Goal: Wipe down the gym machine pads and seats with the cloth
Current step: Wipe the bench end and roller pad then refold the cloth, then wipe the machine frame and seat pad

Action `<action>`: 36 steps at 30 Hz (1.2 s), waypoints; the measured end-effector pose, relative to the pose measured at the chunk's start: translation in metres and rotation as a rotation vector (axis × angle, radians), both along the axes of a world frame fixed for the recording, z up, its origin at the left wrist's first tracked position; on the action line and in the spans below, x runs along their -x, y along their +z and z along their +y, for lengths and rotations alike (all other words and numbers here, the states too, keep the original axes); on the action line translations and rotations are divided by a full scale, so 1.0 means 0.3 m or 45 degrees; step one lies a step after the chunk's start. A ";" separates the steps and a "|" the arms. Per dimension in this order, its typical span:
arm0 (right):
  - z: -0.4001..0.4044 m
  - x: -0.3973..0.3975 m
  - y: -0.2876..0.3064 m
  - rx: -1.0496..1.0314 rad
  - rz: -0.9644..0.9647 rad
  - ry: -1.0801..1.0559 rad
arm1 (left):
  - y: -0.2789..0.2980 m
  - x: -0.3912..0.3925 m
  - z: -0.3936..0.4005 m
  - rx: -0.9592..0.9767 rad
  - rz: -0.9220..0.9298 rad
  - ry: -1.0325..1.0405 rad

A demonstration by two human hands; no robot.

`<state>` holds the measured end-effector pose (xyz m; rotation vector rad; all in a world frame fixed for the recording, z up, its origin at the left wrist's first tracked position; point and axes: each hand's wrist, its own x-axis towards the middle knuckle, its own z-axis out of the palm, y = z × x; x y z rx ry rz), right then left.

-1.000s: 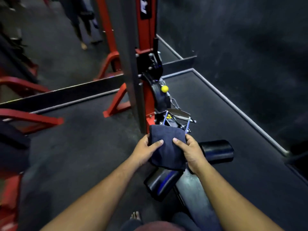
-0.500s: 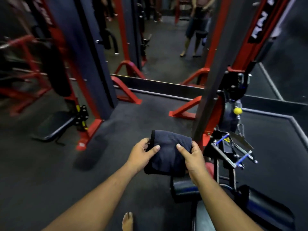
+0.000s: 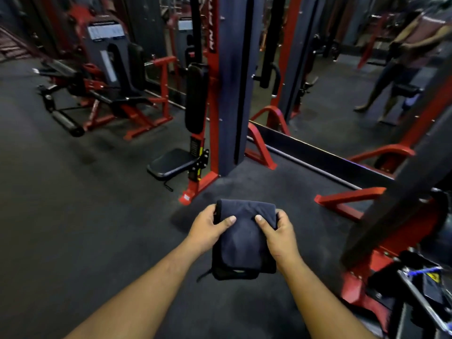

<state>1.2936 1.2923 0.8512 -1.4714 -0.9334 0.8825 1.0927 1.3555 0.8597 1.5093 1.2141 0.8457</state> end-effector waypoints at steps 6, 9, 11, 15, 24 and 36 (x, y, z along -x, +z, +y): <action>0.173 0.377 0.003 -0.043 0.033 0.022 | 0.005 0.338 0.131 0.071 -0.052 0.088; 0.276 0.588 -0.012 -0.037 0.073 0.014 | -0.009 0.528 0.235 0.185 -0.285 0.178; 0.318 0.649 -0.023 -0.041 0.083 -0.011 | -0.001 0.588 0.270 0.203 -0.340 0.236; 0.406 0.776 -0.022 -0.012 -0.020 -0.089 | 0.031 0.710 0.348 0.202 -0.403 0.257; 0.762 0.919 -0.044 0.074 0.000 0.334 | 0.009 0.918 0.732 0.271 -0.441 0.474; 1.559 1.163 -0.073 0.198 0.218 0.357 | -0.017 1.176 1.433 0.247 -0.216 0.391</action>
